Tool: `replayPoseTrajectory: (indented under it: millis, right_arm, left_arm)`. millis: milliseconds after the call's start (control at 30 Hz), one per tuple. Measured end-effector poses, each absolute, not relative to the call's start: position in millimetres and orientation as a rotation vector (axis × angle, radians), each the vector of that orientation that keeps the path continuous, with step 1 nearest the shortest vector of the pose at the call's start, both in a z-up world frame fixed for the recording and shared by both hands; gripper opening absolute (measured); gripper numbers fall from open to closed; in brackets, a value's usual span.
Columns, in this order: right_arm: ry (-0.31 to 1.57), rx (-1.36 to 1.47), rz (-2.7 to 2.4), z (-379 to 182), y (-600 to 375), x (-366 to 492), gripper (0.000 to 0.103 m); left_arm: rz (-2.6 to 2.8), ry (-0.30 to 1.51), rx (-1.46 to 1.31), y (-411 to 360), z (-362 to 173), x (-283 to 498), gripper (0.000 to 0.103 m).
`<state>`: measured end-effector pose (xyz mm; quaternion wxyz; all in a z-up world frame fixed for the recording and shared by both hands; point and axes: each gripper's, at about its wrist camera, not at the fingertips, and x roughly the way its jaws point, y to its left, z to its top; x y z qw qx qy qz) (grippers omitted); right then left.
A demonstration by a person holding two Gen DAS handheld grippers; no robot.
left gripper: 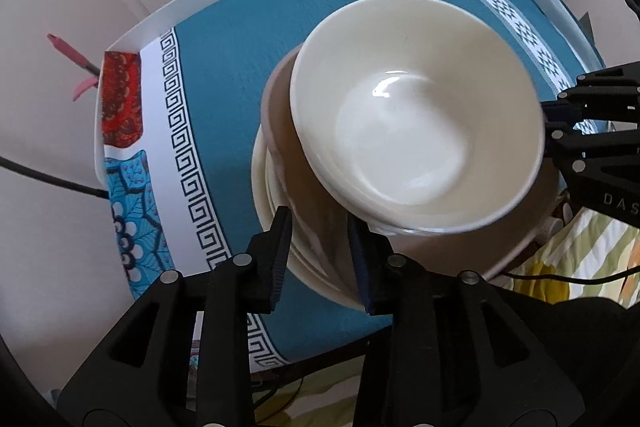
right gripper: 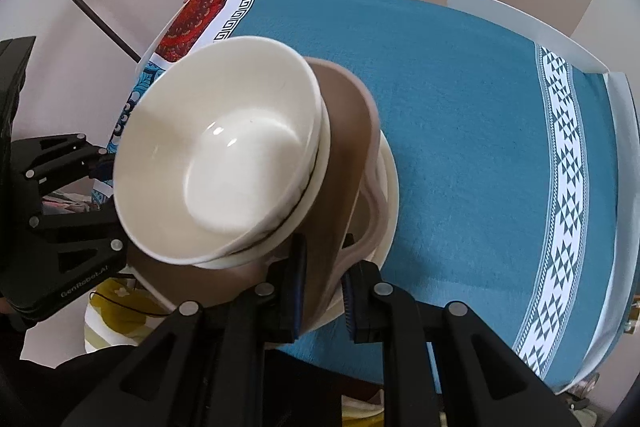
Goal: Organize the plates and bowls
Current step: 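Lower the dish onto the plate stack and open the right gripper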
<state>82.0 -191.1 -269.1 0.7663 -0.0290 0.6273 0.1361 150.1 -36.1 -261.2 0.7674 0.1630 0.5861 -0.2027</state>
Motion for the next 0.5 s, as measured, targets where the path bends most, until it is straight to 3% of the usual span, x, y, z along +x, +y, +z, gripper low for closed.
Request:
replayPoseTrajectory:
  millis: [267,433,467,500]
  right_arm:
    - [1.335,-0.033,0.262,-239.2,-203.1,64.3,0.015]
    - [1.266,-0.018,0.279,-203.3,-202.9,38.5,0.015]
    - [1.243,-0.012,0.282,-194.1,-202.2,32.1,0.015]
    - [1.219,-0.011,0.280,-185.0,-200.8,26.0,0.016]
  left_arm:
    - [-0.420,1.250,0.328,-28.5,-234.5,132.9,0.027]
    - [-0.386,1.166,0.244,-20.7,-189.7,107.7,0.027]
    - [-0.379,1.132,0.219,-18.7,-177.3,101.7,0.030]
    - [-0.372,1.101,0.198,-17.4,-166.5,96.0,0.042]
